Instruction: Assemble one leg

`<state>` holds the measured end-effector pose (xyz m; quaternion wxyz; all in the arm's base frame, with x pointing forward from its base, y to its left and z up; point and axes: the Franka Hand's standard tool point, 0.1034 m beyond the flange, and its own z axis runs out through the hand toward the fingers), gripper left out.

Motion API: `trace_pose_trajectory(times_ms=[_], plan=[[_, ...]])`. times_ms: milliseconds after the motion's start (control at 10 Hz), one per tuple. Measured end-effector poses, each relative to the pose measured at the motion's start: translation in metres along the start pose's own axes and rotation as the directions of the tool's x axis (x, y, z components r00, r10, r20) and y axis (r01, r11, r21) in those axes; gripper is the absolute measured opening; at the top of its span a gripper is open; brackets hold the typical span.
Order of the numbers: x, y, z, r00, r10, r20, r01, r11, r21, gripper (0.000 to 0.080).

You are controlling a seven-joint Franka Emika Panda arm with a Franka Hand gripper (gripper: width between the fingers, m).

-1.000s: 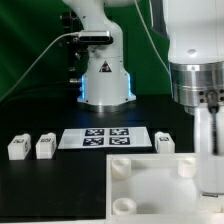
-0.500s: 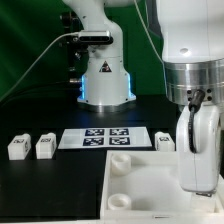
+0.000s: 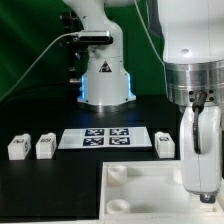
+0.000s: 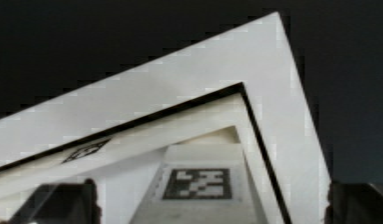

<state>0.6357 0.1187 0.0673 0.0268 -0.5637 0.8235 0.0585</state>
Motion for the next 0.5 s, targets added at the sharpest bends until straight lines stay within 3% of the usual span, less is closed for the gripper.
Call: trace_pose_trajectory(times_ms=[200,300,500], plan=[[-0.005,0.004,-0.004,1.0,-0.016,0.005,0.016,1.0,0.001,0.0648],[-0.011,0.006,-0.015,1.0,-0.024,0.015,0.024,1.0,0.009,0.0648],[-0.011,0.007,-0.016,1.0,-0.024,0.016,0.024,1.0,0.01,0.0648]])
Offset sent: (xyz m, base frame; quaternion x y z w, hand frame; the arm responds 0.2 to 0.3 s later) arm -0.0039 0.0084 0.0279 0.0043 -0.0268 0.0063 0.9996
